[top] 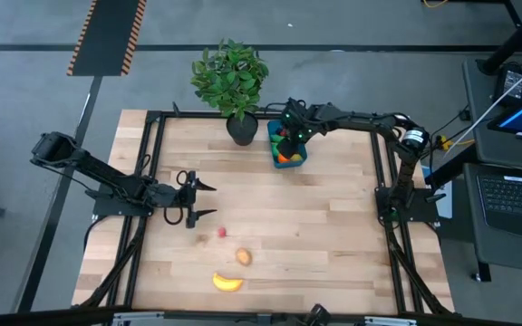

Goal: Pick and placing Produce into tupperware
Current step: Put the peach into the blue bin

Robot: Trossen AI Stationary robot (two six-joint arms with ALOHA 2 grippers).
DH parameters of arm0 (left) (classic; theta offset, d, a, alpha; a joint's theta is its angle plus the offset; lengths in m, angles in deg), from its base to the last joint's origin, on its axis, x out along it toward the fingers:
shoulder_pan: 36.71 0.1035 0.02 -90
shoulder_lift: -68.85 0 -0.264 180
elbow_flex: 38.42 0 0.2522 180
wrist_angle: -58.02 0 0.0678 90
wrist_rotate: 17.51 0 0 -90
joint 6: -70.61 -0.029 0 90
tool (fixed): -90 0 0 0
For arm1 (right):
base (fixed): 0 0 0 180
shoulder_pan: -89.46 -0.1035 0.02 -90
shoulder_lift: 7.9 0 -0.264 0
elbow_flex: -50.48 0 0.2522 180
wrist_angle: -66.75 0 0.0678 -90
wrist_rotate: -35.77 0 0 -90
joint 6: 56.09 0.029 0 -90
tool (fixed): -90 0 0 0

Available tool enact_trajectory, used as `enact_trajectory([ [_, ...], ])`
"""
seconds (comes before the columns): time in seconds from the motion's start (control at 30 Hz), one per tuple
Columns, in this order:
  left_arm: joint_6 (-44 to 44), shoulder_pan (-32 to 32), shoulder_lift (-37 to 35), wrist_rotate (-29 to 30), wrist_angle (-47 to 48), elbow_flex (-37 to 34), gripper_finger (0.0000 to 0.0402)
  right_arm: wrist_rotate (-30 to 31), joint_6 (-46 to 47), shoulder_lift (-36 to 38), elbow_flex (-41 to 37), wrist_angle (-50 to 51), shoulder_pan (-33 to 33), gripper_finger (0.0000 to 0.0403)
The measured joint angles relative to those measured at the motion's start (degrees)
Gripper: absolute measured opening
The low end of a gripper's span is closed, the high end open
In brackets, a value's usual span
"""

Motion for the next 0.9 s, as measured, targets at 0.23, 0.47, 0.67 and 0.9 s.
enact_trajectory([
  [0.23,-0.02,0.0,-0.02,3.05,-1.82,0.0,0.0324,8.72,1.73,8.71,-0.36,0.04,-2.72,0.0226],
  [0.47,-0.02,-0.18,-1.47,4.59,-3.12,0.0,0.0324,16.65,3.48,22.85,-12.09,-12.63,-13.89,0.0227],
  [0.67,-0.02,-2.45,-5.34,4.53,-3.13,-0.01,0.0324,16.61,6.29,30.78,-30.59,-37.78,-22.97,0.0227],
  [0.9,-2.58,-6.93,-8.97,3.35,-3.1,-0.02,0.0324,16.63,6.4,32.98,-42.68,-58.84,-33.43,0.0227],
])
